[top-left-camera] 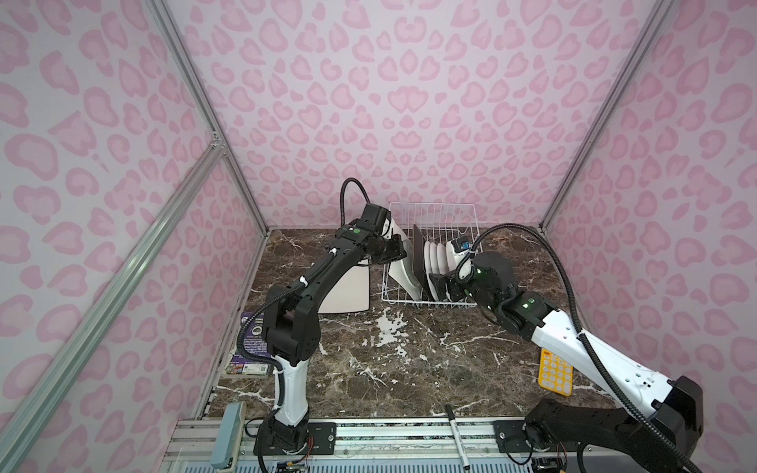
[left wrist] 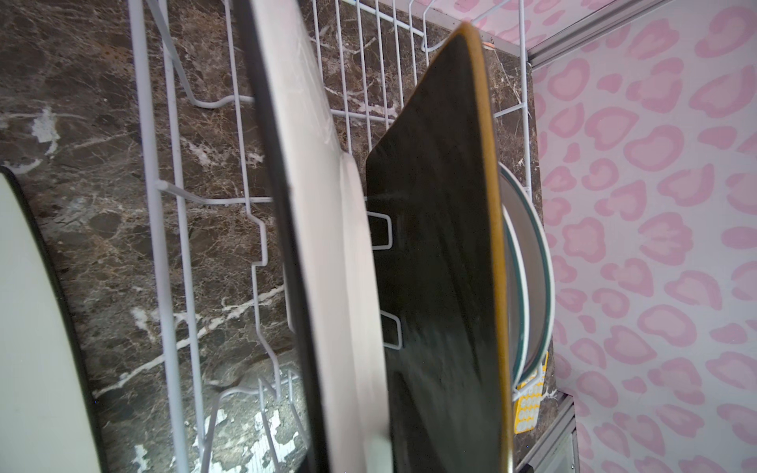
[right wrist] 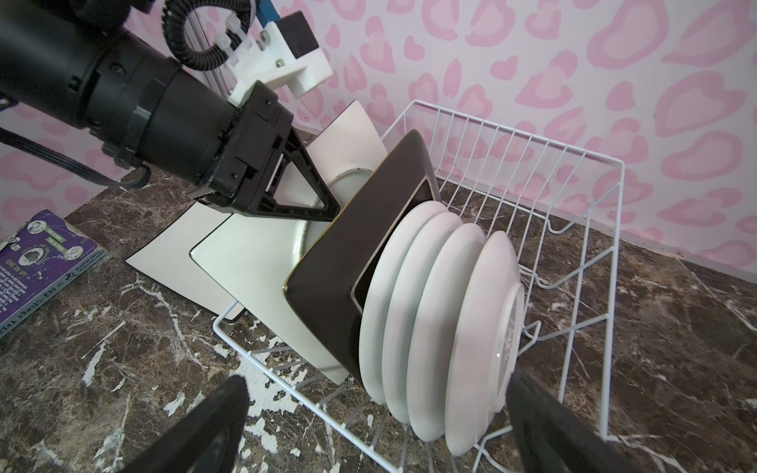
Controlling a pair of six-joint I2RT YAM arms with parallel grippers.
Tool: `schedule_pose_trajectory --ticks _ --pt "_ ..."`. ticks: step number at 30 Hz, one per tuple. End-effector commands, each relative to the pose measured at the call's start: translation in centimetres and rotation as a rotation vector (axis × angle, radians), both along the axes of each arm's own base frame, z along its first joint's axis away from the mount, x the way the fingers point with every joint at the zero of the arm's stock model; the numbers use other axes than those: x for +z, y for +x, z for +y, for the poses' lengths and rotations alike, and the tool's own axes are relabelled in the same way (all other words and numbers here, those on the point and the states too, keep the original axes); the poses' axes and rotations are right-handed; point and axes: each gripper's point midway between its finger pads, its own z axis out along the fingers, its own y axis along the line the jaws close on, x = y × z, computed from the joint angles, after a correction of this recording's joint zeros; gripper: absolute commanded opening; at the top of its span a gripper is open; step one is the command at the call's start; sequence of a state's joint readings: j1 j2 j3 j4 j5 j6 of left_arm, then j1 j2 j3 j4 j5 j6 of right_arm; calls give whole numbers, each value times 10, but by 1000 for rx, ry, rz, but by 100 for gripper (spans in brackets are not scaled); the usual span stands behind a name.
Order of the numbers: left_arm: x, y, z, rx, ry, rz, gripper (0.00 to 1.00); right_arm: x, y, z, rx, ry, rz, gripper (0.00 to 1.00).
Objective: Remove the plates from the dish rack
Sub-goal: 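Close the left gripper on the upper edge of the front square white plate, then lift the square white plate up out of the rack with the left gripper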
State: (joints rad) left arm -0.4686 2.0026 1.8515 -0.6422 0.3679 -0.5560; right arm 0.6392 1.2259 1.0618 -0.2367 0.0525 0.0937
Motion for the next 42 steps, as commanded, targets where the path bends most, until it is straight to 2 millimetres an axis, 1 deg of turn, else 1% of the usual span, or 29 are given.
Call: schedule_pose_trajectory --ticks 1,6,12,16,20,27,30,37,42 --pt "4 -3 -6 -43 -14 -26 4 -1 0 -2 -13 1 -1 99" --pt "22 -3 -8 -50 -51 -63 4 0 0 -4 -21 6 -6 99" --pt "52 -3 -12 -54 -104 -118 4 -1 2 -3 -23 9 -6 99" --pt "69 -3 -11 -53 -119 -154 4 0 4 -2 -26 11 -6 100" --pt "79 -5 -10 -58 -121 -175 4 4 5 -3 -40 31 -24 100" --pt "94 -9 -4 -58 -103 -208 4 15 3 -7 -56 65 -62 100" --pt "103 -10 1 -55 -97 -231 4 19 4 -13 -87 75 -70 100" --pt "130 -14 12 -36 -97 -299 4 24 6 -16 -97 114 -67 99" --pt "139 -17 20 -27 -68 -339 4 25 6 -17 -92 133 -64 99"
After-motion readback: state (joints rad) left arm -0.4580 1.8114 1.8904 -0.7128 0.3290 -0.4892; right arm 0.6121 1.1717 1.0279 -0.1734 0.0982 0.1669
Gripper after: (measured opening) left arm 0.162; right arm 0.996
